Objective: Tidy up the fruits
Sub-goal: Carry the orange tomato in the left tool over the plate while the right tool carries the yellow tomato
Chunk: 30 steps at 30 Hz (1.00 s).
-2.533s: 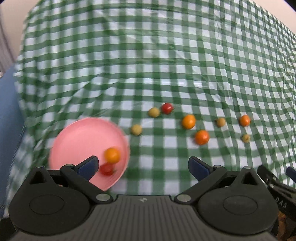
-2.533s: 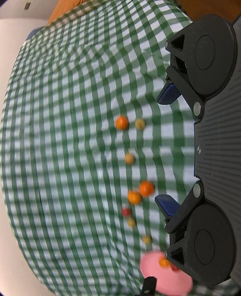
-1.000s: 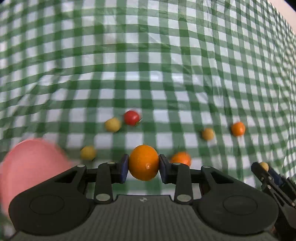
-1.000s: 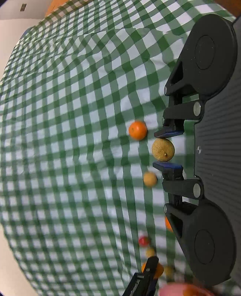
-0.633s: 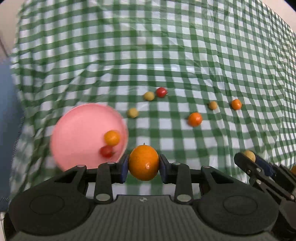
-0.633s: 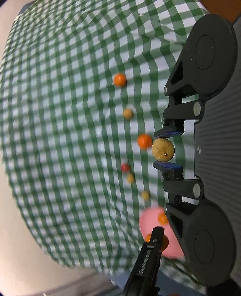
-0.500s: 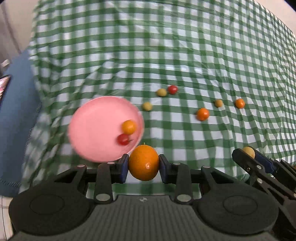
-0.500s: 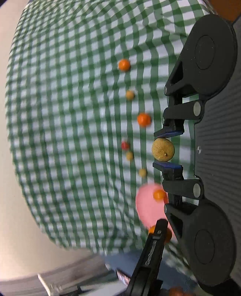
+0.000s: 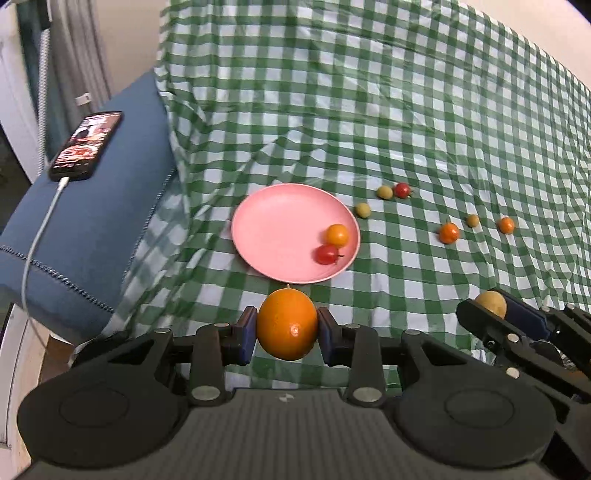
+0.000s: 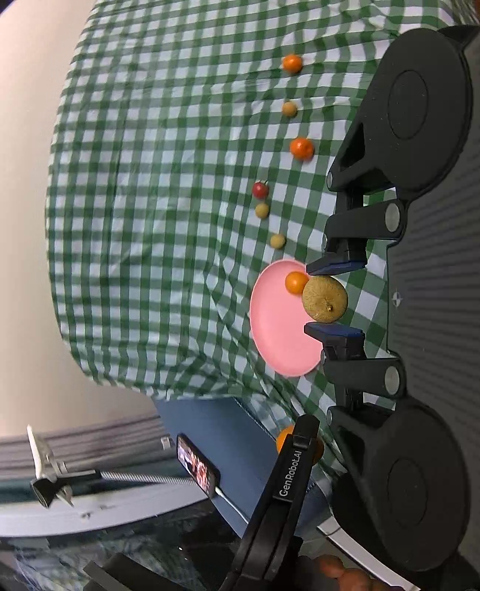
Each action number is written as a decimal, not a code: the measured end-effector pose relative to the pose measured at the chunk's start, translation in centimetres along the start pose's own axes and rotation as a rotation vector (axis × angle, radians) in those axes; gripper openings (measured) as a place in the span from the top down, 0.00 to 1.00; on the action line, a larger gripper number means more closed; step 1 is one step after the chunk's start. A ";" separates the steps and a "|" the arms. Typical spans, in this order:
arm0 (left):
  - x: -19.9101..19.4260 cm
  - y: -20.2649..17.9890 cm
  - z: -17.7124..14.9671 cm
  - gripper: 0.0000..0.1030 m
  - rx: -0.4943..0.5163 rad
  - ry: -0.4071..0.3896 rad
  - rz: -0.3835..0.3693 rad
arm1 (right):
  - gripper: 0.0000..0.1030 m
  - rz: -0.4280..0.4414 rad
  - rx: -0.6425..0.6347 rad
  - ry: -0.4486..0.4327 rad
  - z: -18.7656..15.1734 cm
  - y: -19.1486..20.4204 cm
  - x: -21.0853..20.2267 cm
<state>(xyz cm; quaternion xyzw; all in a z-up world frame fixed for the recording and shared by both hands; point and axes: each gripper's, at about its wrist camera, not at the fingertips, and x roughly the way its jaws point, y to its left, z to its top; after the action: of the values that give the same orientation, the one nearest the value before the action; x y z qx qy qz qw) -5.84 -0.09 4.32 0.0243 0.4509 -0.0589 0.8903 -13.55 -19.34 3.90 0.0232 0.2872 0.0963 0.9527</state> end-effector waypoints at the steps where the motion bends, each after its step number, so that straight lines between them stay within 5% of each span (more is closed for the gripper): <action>1: -0.1 0.1 -0.1 0.63 -0.001 -0.007 0.003 | 0.72 -0.002 -0.006 0.000 0.1 0.0 0.2; 30: 0.9 0.2 -0.4 0.63 0.006 -0.005 -0.011 | 0.72 -0.003 -0.006 0.041 -0.6 -0.7 0.9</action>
<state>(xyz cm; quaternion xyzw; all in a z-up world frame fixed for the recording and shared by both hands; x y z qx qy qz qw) -5.62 0.06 3.36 0.0243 0.4484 -0.0652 0.8911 -13.03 -19.83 2.90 0.0177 0.3065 0.0963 0.9468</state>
